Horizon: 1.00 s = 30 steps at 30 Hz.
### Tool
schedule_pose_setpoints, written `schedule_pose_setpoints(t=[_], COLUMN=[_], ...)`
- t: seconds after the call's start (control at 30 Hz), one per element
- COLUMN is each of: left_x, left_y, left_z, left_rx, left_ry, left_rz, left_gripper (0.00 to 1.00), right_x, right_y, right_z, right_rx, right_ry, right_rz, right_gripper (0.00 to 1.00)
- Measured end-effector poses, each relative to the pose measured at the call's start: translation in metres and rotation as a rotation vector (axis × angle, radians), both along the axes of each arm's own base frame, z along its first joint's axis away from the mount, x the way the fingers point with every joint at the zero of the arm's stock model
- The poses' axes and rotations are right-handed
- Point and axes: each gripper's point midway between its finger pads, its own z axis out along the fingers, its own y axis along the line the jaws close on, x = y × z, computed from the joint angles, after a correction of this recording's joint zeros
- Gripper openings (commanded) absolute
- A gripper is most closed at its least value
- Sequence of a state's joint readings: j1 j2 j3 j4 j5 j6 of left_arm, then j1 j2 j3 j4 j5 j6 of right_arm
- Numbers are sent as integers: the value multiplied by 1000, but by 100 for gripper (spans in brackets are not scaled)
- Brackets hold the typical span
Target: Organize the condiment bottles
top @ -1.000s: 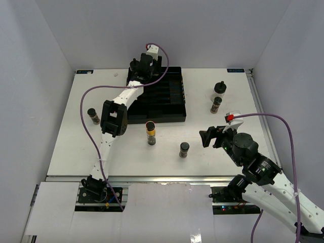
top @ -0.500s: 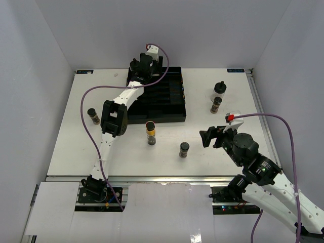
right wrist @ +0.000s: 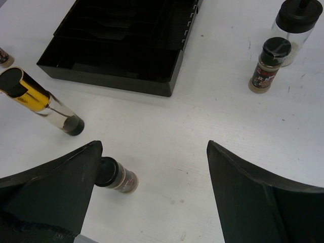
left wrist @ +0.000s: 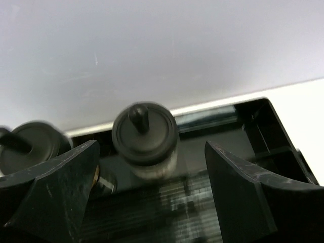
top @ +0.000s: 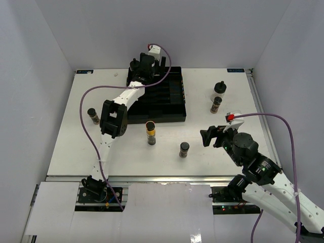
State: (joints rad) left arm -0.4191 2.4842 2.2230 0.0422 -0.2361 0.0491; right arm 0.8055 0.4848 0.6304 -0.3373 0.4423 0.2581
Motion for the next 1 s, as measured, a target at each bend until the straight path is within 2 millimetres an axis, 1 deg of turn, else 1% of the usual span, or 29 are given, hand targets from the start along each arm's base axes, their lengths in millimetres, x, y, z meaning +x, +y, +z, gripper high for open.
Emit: schedule_pose_setpoints(t=[0.07,0.1,0.17,0.2,0.27,0.33,0.4,0.47,0.5,0.53,0.6,0.63,0.67,0.73,0.8,0.87,0.9,0.97,1.0], left_x=[-18,-28,-60,-80,-130,-188,-248,-295,-312,-326,-344,-350,-354,-360,-365,-377,-385,-395,-400], left_y=[-3,-4,-1,1,9,20,35,52,60,68,71,70,65,56,48,47,48,49,48], left_z=[30,50,102,134,202,267,324,350,353,352,324,300,267,205,143,80,52,18,6], left_rx=[13,10,1,-17,-94,-190,-300,-380,-406,-428,-440,-429,-410,-364,-322,-270,-246,-224,-221], left_ry=[2,-12,-37,-62,-131,-210,-292,-321,-317,-309,-242,-184,-106,50,199,352,423,508,536], left_rz=[2,5,9,9,-3,-36,-73,-99,-106,-112,-141,-159,-176,-198,-216,-215,-213,-216,-225], left_gripper=[98,98,97,97,96,96,95,95,95,94,94,94,96,98,98,98,98,98,98], right_x=[1,2,5,7,14,23,35,49,58,67,85,95,106,129,151,176,188,207,215], right_y=[2,4,9,11,21,28,36,43,46,49,51,49,45,30,6,-20,-33,-55,-63], right_z=[3,7,20,26,47,66,81,99,105,110,116,115,112,101,84,68,60,40,30], right_rx=[-8,-7,2,8,26,34,19,11,-2,-17,-41,-55,-71,-96,-123,-139,-145,-161,-167], right_ry=[9,11,9,8,-4,-15,-16,-25,-21,-15,-3,8,22,55,110,164,189,242,267], right_rz=[3,6,10,13,19,13,-2,-21,-36,-52,-87,-111,-141,-210,-284,-364,-404,-461,-477], right_gripper=[91,91,91,91,91,91,91,92,92,92,92,93,93,93,94,94,94,94,94])
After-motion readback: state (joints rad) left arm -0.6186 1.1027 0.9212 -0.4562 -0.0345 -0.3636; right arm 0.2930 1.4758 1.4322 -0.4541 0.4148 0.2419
